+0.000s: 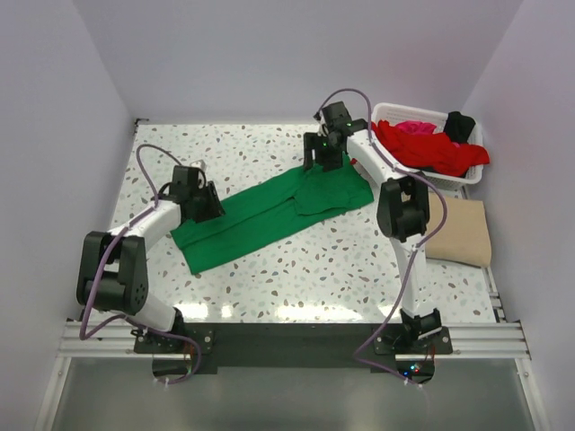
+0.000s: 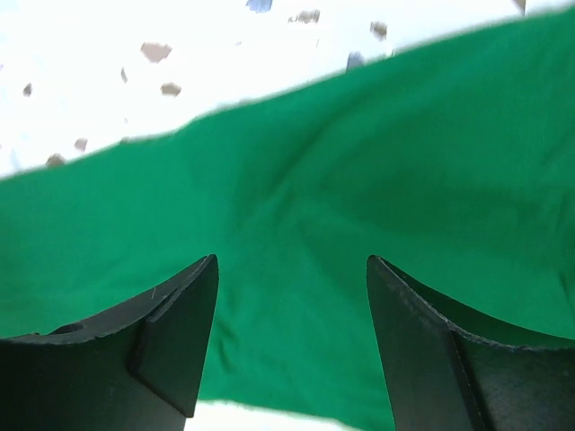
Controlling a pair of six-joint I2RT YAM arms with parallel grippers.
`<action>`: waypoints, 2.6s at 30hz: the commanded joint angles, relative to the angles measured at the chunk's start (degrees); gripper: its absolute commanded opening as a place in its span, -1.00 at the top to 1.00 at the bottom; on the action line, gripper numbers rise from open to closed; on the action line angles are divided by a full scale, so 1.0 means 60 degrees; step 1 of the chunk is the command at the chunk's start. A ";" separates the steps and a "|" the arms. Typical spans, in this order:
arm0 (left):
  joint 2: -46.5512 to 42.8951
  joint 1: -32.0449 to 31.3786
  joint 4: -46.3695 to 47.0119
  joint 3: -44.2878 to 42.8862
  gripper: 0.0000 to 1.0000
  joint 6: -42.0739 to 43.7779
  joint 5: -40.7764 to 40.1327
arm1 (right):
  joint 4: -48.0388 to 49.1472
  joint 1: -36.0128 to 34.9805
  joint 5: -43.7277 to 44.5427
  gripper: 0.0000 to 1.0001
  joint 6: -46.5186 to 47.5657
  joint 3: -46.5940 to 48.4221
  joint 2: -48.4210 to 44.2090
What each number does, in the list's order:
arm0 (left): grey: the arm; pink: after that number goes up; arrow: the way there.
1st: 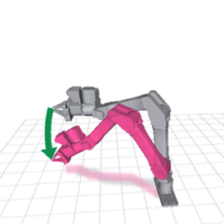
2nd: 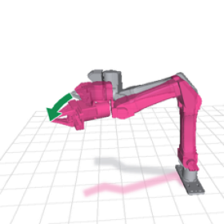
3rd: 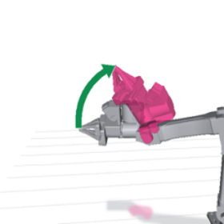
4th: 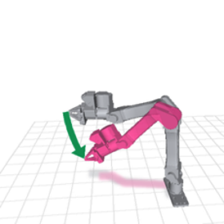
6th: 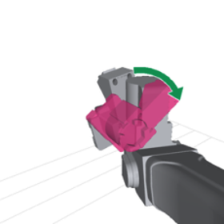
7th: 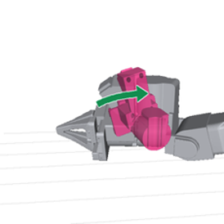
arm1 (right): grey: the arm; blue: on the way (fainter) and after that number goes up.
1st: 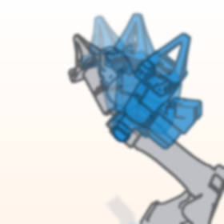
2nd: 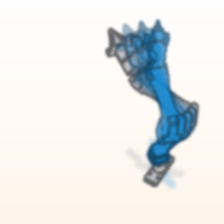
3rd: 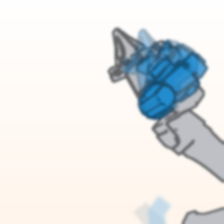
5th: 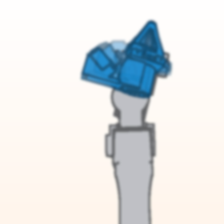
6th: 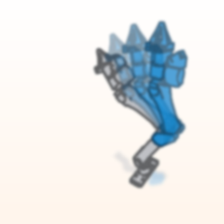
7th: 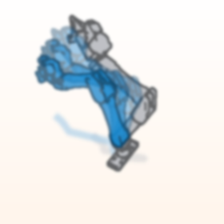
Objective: Fold and stack the t-shirts
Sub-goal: Fold the tshirt
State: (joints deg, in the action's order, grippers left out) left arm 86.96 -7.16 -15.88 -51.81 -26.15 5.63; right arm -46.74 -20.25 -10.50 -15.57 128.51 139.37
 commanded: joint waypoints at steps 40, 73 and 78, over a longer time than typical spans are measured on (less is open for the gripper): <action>-0.1896 -0.3168 0.1254 0.3406 0.23 -0.4092 0.0937 | -0.0867 -0.0023 0.0916 -0.28 -0.0188 0.1123 0.2126; -0.3111 -0.2401 -0.0662 0.2043 0.15 -0.1752 0.0234 | 0.1550 -0.1105 0.0241 -0.45 -0.1138 -0.2530 -0.3710; -0.3140 -0.1430 -0.0680 0.2292 0.14 -0.0624 0.0014 | 0.1798 -0.3123 0.0769 -0.43 -0.2587 -0.6714 -0.5677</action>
State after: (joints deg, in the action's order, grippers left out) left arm 68.69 -17.58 -18.04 -39.16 -37.54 6.87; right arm -35.48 -31.53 -6.92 -24.08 99.11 108.60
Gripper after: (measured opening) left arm 0.428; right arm 0.719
